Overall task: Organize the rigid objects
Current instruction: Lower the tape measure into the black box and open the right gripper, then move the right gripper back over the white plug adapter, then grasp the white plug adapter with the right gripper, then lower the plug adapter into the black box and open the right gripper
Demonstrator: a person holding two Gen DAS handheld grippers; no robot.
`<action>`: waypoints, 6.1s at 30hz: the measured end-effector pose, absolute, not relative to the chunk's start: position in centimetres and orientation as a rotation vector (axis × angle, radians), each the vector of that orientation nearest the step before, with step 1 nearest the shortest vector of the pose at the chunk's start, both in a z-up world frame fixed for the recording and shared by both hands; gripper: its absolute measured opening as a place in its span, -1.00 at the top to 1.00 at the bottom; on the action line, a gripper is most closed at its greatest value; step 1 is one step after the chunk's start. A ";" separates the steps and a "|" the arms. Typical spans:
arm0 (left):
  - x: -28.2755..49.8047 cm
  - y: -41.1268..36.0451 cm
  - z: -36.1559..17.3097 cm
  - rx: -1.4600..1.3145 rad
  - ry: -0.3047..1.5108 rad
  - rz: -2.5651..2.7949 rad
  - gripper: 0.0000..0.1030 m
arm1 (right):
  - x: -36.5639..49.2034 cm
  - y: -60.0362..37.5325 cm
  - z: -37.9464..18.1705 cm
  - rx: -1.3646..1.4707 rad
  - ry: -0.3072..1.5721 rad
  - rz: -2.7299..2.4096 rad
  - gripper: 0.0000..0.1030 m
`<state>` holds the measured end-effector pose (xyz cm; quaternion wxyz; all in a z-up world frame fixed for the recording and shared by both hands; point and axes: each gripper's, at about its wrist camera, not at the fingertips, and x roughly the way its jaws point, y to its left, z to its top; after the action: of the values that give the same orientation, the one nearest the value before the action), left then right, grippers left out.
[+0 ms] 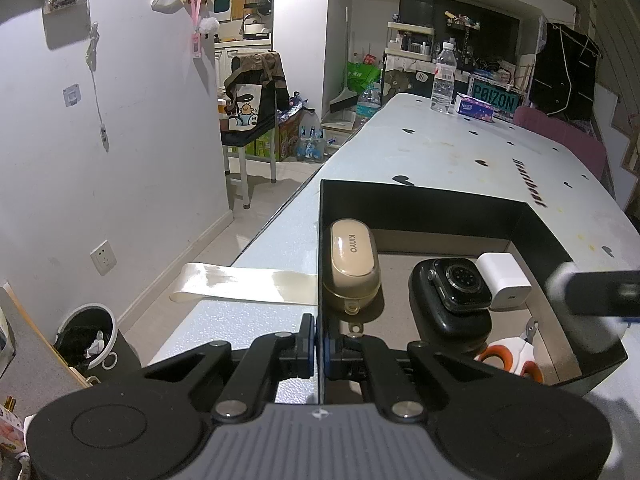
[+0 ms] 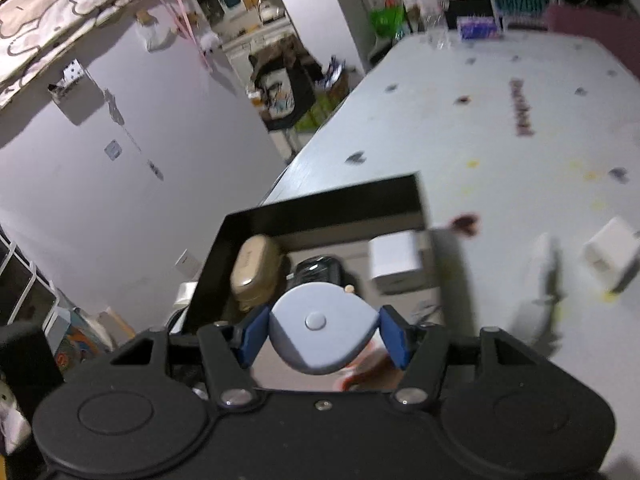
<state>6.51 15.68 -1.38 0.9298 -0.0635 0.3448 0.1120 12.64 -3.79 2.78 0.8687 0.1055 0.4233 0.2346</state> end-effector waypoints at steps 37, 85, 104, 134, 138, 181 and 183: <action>6.5 15.9 -1.3 -0.144 0.705 0.223 0.90 | 11.7 -3.7 2.3 0.227 0.950 0.468 0.01; 7.0 15.6 -1.1 -0.161 0.730 0.260 0.92 | 9.8 -16.7 -1.3 -0.057 0.657 0.412 -0.62; 6.8 16.0 -1.1 -0.176 0.723 0.251 0.91 | 16.1 -14.9 -2.7 0.301 0.874 0.275 0.02; 6.7 16.0 -1.2 -0.179 0.722 0.248 0.90 | 11.3 -15.0 7.2 0.352 0.596 0.429 0.58; 6.7 15.9 -1.2 -0.181 0.722 0.247 0.89 | 12.7 -11.4 7.2 0.301 0.624 0.474 0.58; 6.6 16.3 -1.4 -0.194 0.719 0.231 0.88 | 12.2 -4.5 1.4 -0.092 0.788 0.397 0.80; 6.6 16.3 -1.4 -0.194 0.719 0.231 0.88 | 12.3 -5.0 1.4 -0.080 0.786 0.399 0.81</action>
<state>6.62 16.31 -1.36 0.9250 -0.0947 0.3504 0.1126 12.33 -4.95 1.44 0.9037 -0.0388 0.3802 0.1932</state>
